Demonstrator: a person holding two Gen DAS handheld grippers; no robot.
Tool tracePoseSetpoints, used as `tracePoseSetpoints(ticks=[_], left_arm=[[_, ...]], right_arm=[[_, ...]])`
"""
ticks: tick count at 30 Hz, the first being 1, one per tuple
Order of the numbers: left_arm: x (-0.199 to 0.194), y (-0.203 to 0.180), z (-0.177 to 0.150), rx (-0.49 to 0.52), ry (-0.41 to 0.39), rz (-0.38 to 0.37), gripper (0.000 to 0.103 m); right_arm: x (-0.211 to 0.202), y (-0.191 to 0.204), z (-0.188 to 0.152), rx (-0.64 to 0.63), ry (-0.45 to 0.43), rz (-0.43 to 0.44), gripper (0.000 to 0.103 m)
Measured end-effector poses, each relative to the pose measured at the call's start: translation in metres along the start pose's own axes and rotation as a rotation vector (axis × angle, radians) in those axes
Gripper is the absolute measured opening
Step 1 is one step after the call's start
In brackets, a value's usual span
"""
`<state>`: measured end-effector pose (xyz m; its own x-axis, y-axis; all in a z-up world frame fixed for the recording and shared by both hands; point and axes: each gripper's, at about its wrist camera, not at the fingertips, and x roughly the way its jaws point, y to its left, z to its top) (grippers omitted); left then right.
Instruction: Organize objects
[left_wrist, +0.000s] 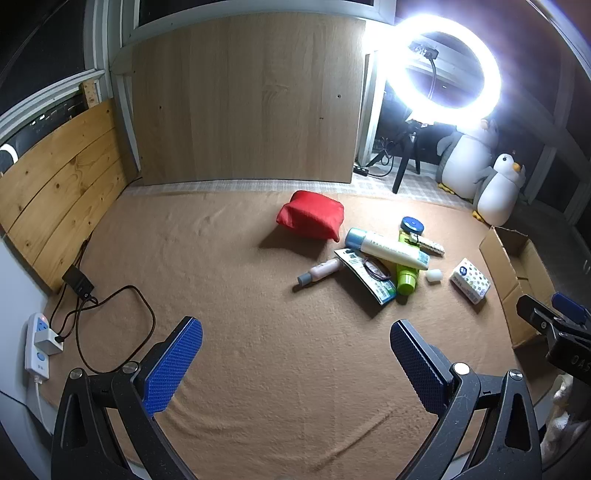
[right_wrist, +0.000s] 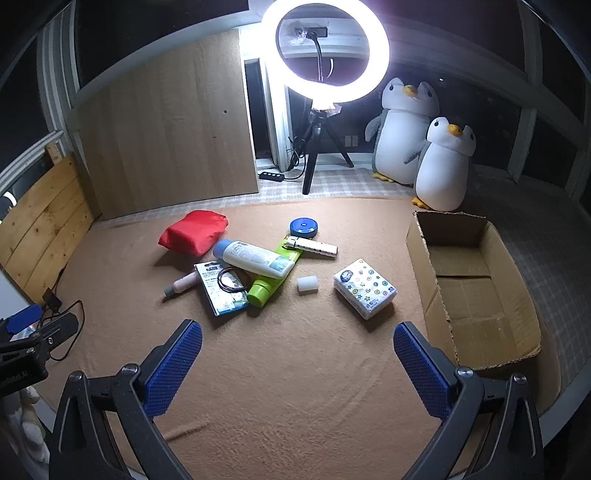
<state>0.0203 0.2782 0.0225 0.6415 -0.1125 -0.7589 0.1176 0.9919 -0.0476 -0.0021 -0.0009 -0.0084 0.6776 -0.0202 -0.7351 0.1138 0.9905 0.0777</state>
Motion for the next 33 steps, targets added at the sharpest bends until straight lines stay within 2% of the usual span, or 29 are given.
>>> tracePoseSetpoints(ticks=[33], left_arm=[[0.014,-0.002,0.003,0.002,0.022,-0.006,0.103]], right_arm=[[0.008,-0.002,0.001,0.008,0.022,-0.010,0.103]])
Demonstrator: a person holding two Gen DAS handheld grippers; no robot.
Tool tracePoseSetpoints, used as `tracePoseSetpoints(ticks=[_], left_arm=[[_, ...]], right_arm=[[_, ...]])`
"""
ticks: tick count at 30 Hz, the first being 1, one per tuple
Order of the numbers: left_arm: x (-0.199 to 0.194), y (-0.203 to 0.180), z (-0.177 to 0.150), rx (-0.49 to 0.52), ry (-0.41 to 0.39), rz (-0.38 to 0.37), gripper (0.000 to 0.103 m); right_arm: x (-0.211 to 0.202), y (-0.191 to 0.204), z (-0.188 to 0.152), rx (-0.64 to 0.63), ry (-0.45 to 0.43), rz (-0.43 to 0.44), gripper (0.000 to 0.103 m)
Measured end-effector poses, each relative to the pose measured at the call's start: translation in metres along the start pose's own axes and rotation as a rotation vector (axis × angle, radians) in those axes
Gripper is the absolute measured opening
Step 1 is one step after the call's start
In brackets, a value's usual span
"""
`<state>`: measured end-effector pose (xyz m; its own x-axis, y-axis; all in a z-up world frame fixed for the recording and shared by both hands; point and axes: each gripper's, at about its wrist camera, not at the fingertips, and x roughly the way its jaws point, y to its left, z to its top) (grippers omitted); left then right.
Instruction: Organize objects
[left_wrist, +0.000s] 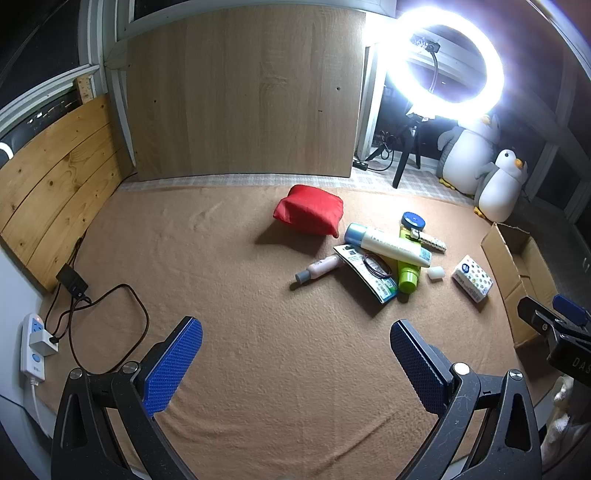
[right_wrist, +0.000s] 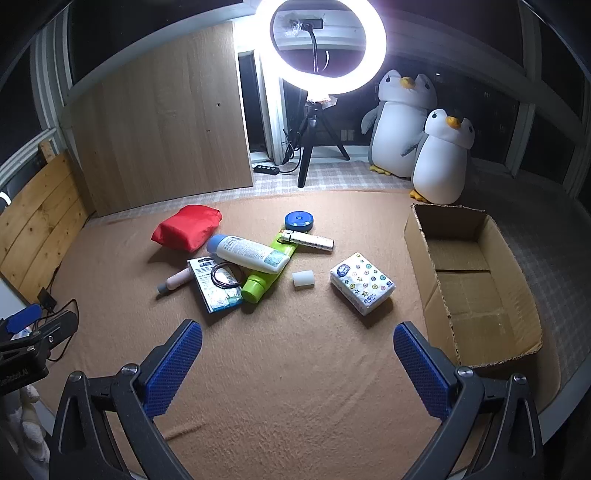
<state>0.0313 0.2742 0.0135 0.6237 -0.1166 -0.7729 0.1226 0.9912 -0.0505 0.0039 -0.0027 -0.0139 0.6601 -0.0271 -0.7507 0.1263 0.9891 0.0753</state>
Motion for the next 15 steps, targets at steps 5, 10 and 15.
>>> tracePoseSetpoints(ticks=[5,10,15], left_arm=[[0.0000,0.0003,0.0002,0.000,0.001,0.001,0.103],[-0.0012,0.0012,0.0001,-0.003,0.000,0.001,0.103],[-0.0016,0.0008,-0.0003,-0.003,-0.001,0.000,0.103]], right_arm=[[-0.0003,0.0000,-0.0009,0.000,-0.001,-0.002,0.103],[-0.0002,0.0008,-0.0026,0.001,0.003,0.002,0.103],[0.0002,0.0014,-0.0021,0.002,0.003,0.000,0.103]])
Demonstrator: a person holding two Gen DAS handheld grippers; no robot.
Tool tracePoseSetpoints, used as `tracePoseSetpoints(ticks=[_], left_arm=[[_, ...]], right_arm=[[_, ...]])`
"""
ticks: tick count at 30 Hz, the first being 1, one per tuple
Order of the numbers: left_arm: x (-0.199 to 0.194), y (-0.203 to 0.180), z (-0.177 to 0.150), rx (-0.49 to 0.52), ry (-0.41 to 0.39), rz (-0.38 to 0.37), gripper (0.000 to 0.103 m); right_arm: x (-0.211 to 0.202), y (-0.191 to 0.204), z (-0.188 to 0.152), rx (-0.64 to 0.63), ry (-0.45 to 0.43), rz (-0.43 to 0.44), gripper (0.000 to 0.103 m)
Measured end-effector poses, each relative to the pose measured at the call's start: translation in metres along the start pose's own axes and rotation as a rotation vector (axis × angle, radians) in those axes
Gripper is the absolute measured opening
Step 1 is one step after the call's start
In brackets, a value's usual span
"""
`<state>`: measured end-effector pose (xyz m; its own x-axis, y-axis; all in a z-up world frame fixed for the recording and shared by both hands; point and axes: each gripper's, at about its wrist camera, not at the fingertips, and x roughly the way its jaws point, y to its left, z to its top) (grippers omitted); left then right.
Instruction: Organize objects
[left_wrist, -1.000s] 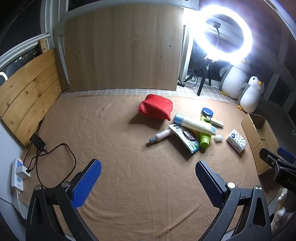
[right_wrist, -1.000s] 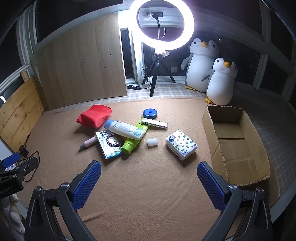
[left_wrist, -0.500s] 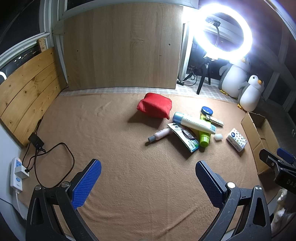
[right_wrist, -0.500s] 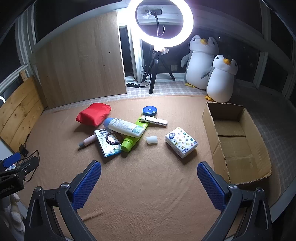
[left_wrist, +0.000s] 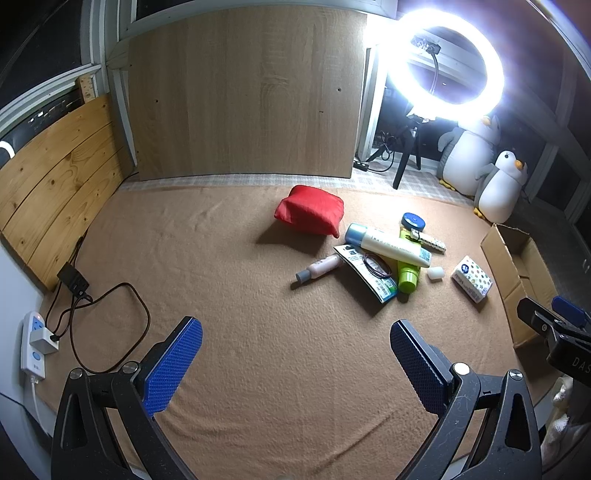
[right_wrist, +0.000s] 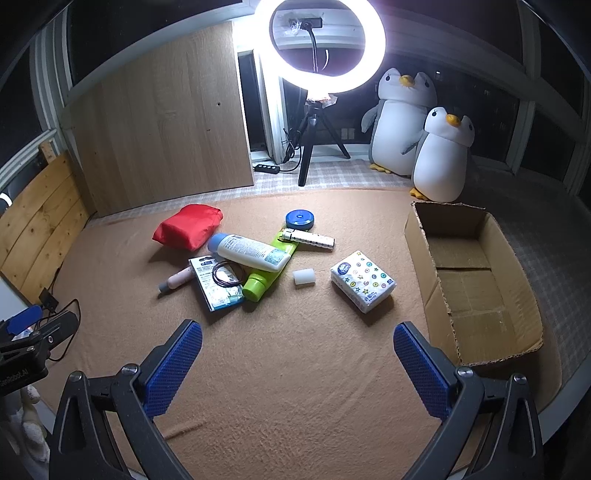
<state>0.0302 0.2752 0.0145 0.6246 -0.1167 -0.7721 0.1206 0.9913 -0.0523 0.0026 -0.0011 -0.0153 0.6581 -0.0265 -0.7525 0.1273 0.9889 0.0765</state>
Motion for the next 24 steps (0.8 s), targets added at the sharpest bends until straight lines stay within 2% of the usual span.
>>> tracePoseSetpoints(ticks=[24], left_arm=[[-0.0018,0.0000,-0.0011,0.002,0.003,-0.001,0.103]], right_arm=[[0.0042,0.0012,0.0009,0.015,0.033,0.032,0.103]])
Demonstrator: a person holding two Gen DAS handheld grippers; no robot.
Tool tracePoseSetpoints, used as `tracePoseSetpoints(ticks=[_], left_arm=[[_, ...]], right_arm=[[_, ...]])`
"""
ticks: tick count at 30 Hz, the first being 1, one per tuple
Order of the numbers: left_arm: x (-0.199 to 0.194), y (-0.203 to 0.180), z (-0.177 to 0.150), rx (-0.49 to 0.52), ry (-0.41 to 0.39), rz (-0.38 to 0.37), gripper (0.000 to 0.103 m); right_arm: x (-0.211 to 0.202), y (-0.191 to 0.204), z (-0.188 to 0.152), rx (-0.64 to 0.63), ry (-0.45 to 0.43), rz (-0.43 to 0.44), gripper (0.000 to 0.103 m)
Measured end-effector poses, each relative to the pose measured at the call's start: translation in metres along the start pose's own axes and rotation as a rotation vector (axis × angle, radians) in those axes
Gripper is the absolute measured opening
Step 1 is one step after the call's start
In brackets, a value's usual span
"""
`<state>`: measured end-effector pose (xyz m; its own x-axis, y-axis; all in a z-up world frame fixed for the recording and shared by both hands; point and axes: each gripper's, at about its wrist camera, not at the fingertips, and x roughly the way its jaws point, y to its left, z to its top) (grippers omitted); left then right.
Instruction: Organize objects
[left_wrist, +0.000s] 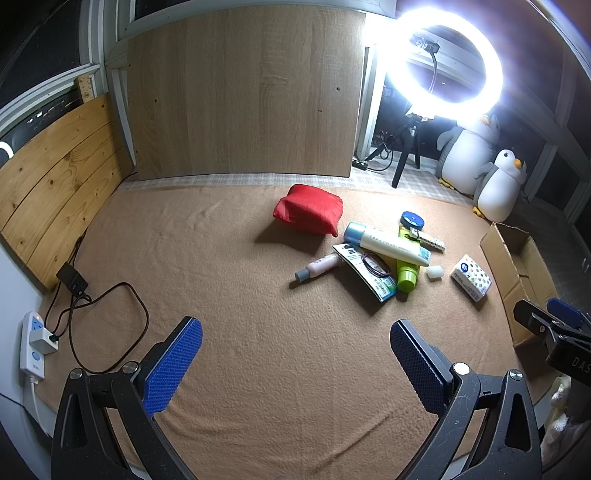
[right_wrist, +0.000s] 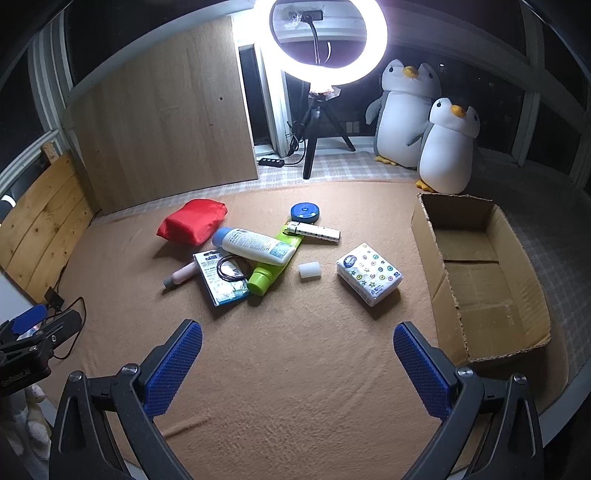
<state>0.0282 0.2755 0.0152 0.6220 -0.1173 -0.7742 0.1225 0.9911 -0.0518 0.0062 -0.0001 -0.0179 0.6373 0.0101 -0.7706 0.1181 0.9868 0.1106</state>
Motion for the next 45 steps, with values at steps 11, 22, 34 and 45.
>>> tracePoseSetpoints(ticks=[11,22,34,45], left_arm=[[0.003,-0.002,0.001,0.005,0.003,0.006,0.103],[0.009,-0.003,0.009,0.013,0.001,0.016,0.103],[0.017,0.003,0.010,-0.005,0.014,0.054,0.103],[0.021,0.038,-0.014,-0.077,0.056,0.127,0.103]], right_arm=[[0.006,-0.003,0.009,-0.007,0.008,0.025,0.103],[0.015,-0.003,0.022,-0.015,0.013,0.050,0.103],[0.047,-0.004,0.058,-0.017,0.029,0.123,0.102],[0.127,0.004,0.098,-0.025,0.153,0.219,0.071]])
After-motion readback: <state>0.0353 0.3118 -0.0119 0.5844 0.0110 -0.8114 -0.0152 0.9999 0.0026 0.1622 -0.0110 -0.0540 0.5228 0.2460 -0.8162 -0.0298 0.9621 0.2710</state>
